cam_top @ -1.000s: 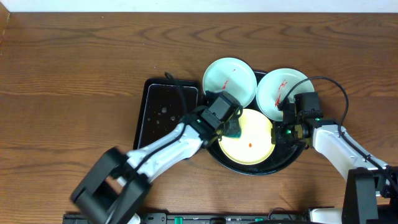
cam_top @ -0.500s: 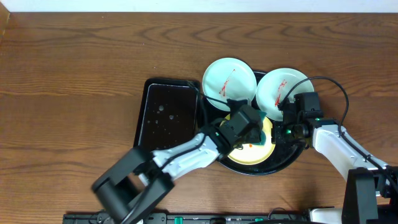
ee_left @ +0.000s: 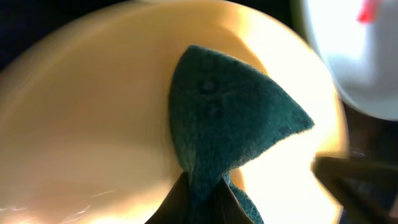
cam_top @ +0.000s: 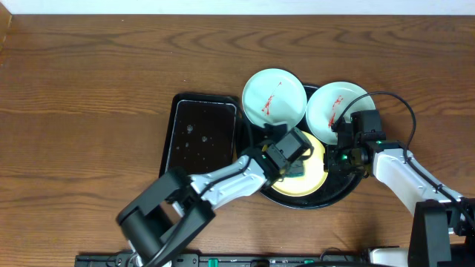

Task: Clean dirty plates on tray and stack at the side
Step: 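Scrub the yellow plate with the sponge in the left gripper, then return the sponge to the black tray with the left gripper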

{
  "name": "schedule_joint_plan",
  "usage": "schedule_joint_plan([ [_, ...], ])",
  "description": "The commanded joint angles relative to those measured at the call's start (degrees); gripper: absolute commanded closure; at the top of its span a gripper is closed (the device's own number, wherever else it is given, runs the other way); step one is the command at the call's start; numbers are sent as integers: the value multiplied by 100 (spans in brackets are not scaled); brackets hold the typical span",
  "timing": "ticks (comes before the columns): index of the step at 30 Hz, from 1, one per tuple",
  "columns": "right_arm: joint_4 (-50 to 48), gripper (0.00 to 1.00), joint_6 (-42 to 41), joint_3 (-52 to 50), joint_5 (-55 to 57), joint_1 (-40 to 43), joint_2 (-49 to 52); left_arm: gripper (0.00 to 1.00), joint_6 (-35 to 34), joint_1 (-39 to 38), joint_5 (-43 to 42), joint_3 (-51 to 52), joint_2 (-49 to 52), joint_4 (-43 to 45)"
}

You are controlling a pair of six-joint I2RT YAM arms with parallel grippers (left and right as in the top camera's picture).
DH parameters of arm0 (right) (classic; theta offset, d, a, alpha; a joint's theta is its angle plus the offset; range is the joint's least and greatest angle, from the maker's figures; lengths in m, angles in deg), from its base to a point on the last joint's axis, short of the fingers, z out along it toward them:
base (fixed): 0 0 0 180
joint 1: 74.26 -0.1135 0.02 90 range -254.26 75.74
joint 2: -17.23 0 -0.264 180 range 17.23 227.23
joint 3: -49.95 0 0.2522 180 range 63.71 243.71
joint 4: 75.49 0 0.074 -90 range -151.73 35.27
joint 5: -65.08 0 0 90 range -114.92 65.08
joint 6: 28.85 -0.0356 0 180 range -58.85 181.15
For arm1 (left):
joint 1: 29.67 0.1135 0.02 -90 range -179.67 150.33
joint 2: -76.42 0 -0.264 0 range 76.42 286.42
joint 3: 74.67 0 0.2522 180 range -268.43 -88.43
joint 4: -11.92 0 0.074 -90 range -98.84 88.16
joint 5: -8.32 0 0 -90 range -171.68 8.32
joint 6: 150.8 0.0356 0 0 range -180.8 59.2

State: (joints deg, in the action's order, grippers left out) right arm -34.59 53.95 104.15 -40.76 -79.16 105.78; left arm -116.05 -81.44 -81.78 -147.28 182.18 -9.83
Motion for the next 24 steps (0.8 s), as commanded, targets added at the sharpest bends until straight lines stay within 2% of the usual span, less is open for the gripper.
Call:
schedule_joint_plan([
  [1,4,99,-50,90,208,-31,33,93,437,214,835,236,-302,-372],
  [7,-9,98,-50,90,208,-31,33,93,918,247,807,236,-1331,-431],
  [8,-11,92,-50,90,208,-31,33,93,925,258,813,236,-1482,-485],
  [9,-15,79,-50,90,208,-31,33,93,1005,278,811,236,-1628,-542],
  [10,-31,72,-48,90,208,-31,33,92,1130,299,815,236,-1768,-629],
  [11,-44,71,-48,90,205,-31,33,92,1287,337,815,236,-1895,-739],
  [18,-83,74,-50,81,127,-50,39,92,2055,1187,828,236,-2483,-1703],
  [21,-87,75,-50,52,129,-83,63,93,2511,1672,820,240,-2468,-1853],
  [24,-120,81,-50,37,120,-83,103,93,3025,2140,684,293,-2363,-1832],
])
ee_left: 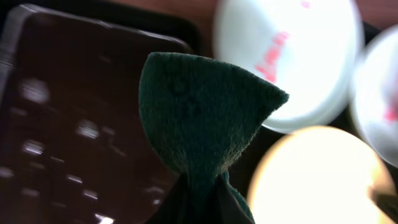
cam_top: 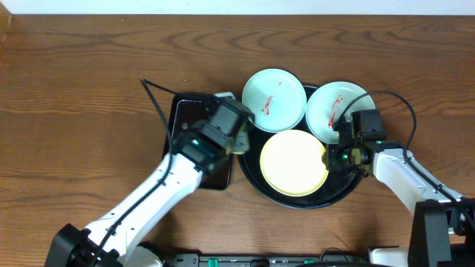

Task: Clean dirty plates on tray and stack at the side
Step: 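Return the sponge to the black tray with the left gripper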

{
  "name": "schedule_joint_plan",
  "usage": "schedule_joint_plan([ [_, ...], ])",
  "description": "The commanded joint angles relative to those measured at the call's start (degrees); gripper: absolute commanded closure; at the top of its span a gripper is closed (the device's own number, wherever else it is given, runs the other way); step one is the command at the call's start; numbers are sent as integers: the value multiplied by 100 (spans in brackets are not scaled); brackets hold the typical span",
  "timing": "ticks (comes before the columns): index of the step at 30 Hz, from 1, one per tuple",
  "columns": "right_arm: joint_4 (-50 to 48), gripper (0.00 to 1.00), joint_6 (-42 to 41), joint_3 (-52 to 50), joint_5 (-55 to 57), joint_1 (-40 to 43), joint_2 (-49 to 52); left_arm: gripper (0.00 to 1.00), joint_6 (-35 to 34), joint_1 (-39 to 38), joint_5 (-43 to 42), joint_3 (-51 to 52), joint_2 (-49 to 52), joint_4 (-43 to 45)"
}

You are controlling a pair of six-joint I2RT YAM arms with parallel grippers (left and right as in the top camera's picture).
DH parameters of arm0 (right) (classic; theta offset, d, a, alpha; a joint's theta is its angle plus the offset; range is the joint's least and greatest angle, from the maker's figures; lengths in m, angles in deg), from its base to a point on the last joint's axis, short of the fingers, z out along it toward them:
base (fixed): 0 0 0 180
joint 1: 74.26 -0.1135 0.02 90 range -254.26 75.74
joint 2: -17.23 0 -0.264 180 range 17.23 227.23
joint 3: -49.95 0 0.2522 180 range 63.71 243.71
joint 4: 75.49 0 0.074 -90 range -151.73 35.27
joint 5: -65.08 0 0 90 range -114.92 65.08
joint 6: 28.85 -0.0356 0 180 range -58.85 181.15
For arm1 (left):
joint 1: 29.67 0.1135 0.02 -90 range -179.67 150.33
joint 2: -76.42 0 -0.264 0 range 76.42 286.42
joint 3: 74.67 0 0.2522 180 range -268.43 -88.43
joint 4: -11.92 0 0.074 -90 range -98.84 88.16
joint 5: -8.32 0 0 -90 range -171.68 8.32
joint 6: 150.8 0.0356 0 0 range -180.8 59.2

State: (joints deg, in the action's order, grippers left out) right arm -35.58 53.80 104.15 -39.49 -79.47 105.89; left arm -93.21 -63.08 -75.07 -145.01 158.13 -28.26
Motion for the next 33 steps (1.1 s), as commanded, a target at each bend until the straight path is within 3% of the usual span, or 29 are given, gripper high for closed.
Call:
schedule_joint_plan([
  [1,-28,83,-35,37,-7,-52,116,93,811,448,9,98,85,35],
  [8,-76,90,-35,37,-7,-52,164,93,1215,1239,-20,160,876,424],
  [17,-83,90,-35,37,-7,-52,164,92,1510,1464,-468,160,1952,748],
  [19,-81,90,-35,37,-7,-52,164,83,1617,1464,-468,160,1965,741],
  [20,-83,90,-35,37,-7,-52,164,66,1641,1464,-468,160,1943,730],
  [22,-83,90,-35,37,-7,-52,164,41,1652,1473,-466,160,1882,678],
  [27,-83,89,-35,37,-7,-52,164,28,1648,1475,-463,157,1504,378],
  [33,-81,89,-35,37,-7,-52,164,26,1604,1475,-461,160,1182,-61],
])
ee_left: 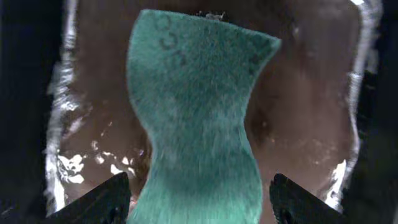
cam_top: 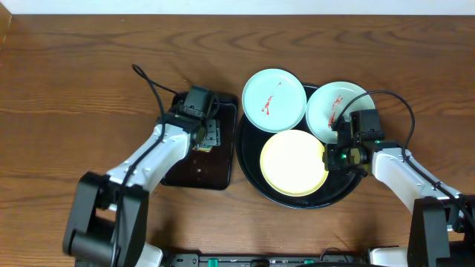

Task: Clean dirty plates on tray and stack at the side

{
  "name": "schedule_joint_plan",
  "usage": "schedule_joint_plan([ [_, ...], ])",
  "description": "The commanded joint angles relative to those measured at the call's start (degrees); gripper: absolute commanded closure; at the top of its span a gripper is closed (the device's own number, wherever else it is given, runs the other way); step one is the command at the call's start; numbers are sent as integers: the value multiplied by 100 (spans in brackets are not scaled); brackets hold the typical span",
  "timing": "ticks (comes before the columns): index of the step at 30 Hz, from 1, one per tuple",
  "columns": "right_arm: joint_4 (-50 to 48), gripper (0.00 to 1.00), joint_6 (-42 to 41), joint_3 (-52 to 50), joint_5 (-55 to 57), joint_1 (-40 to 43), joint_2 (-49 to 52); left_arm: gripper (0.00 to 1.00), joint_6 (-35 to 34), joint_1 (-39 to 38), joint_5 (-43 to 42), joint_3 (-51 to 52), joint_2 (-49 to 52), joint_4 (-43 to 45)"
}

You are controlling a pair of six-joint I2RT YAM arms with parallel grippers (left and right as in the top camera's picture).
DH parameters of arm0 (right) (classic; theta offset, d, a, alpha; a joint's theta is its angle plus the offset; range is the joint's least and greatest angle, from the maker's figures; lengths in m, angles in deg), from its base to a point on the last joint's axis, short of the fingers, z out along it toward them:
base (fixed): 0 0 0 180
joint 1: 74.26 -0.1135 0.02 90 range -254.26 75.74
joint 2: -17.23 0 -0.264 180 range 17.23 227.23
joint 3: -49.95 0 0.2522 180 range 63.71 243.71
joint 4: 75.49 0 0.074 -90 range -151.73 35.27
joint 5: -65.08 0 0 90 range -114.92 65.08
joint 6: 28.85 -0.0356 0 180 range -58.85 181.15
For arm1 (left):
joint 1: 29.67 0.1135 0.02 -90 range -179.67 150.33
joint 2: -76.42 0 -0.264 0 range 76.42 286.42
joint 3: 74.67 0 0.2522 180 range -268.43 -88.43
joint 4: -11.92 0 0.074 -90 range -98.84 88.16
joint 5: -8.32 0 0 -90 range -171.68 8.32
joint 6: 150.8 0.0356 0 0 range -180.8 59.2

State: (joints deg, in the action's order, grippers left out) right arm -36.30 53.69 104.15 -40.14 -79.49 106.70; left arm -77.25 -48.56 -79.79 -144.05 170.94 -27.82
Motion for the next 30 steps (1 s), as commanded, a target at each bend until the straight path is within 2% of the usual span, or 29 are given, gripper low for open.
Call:
schedule_joint_plan([
  [1,-2,89,-24,37,59,-50,83,23,-15,24,13,66,-90,-157],
  [12,9,89,-24,37,59,-50,83,23,-186,22,2,66,398,-431],
  [14,9,89,-24,37,59,-50,83,28,-186,22,-24,66,529,-424],
  [16,9,89,-24,37,59,-50,83,43,-184,22,-164,66,634,-389],
  [17,9,89,-24,37,59,-50,83,56,-181,22,-251,66,675,-372],
  [19,9,90,-24,37,59,-50,83,92,-184,24,-282,66,717,-354],
  [20,9,90,-24,37,59,-50,83,93,-184,22,-282,63,717,-354],
  [28,7,90,-24,37,61,-50,83,91,-179,24,-256,57,450,-398],
  [30,9,90,-24,37,61,-50,83,37,-179,24,-256,52,291,-455],
])
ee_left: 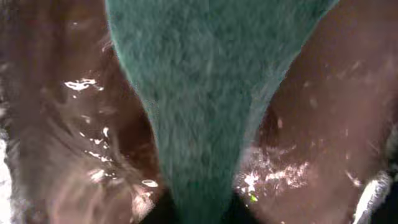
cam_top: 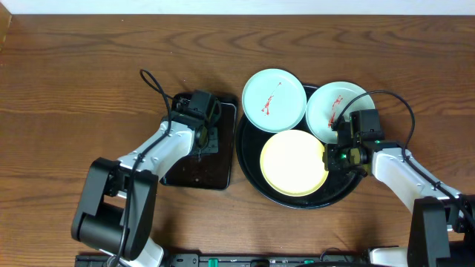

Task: Clean dirty plates on tray and stack at the side

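My left gripper (cam_top: pixel 203 127) is down in the black rectangular basin of water (cam_top: pixel 185 169), shut on a green sponge (cam_top: pixel 207 139). In the left wrist view the sponge (ee_left: pixel 211 93) fills the upper middle and narrows into the shut left gripper (ee_left: pixel 198 214), with wet basin floor (ee_left: pixel 323 124) around it. A clean-looking yellow plate (cam_top: pixel 292 163) lies in the round black tray (cam_top: pixel 297 202). Two white plates with red smears (cam_top: pixel 273 99) (cam_top: pixel 335 106) rest on the tray's far rim. My right gripper (cam_top: pixel 334 154) sits at the yellow plate's right edge; its fingers are hidden.
The basin and the round tray stand side by side at mid-table. Brown wood table (cam_top: pixel 89 89) stretches to the left and far side. A black cable (cam_top: pixel 152 83) loops off the left arm, another (cam_top: pixel 393 104) arcs over the right arm.
The left gripper, open with the sponge lying flat in the basin water, is now shut on the sponge and lower in the basin. The right arm and plates have not moved.
The left gripper held the sponge on the yellow plate. Then it held the sponge over the basin's right edge. Then the sponge lay in the water between open fingers. Now the fingers are shut on it again in the water.
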{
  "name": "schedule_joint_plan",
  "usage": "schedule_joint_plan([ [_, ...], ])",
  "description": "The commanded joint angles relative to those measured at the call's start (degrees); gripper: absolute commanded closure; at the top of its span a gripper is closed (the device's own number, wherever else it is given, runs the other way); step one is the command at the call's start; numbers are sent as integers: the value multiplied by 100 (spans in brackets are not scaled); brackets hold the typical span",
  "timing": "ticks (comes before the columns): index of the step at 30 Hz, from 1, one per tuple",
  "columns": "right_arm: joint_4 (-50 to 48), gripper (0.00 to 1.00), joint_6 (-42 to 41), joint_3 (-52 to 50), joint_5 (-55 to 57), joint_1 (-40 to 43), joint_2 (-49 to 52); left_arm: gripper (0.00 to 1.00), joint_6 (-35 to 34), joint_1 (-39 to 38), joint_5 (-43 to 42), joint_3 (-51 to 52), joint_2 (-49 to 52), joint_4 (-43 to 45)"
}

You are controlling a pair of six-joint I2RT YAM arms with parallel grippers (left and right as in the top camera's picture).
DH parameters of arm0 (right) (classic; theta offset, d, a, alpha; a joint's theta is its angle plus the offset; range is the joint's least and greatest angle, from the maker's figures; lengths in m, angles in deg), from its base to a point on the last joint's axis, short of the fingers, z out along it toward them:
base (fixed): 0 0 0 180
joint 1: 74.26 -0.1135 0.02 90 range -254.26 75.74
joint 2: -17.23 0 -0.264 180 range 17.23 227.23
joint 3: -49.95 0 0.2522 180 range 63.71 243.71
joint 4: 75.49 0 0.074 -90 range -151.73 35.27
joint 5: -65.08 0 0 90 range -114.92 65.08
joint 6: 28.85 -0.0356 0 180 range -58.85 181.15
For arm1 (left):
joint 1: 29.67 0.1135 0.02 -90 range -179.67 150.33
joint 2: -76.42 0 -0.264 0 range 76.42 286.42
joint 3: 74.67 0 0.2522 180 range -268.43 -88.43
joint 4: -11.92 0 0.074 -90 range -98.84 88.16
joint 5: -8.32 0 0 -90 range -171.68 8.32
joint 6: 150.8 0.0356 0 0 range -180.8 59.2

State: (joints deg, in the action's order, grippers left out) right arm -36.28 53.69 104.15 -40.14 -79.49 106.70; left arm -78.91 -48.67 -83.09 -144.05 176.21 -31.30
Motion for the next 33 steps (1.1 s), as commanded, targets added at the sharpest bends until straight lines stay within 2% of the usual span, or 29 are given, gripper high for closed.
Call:
schedule_joint_plan([
  [1,7,90,-24,37,61,-50,83,25,-13,35,74,52,-326,-142],
  [3,4,86,-24,37,61,-50,83,18,-13,35,74,52,-496,-208],
  [6,2,80,-24,37,61,-48,83,17,-13,35,74,52,-713,-225],
  [12,2,81,-22,37,61,-50,83,17,-13,35,76,55,-754,146],
  [21,7,82,-22,37,61,-48,83,17,-17,35,98,55,-63,566],
  [22,7,82,-24,37,61,-50,83,22,-17,35,96,55,17,584],
  [25,4,82,-24,37,61,-50,83,86,-15,35,96,55,214,603],
  [26,4,83,-24,37,61,-48,83,93,-15,35,98,55,236,601],
  [33,28,83,-24,37,61,-48,83,93,-13,35,96,52,-13,601],
])
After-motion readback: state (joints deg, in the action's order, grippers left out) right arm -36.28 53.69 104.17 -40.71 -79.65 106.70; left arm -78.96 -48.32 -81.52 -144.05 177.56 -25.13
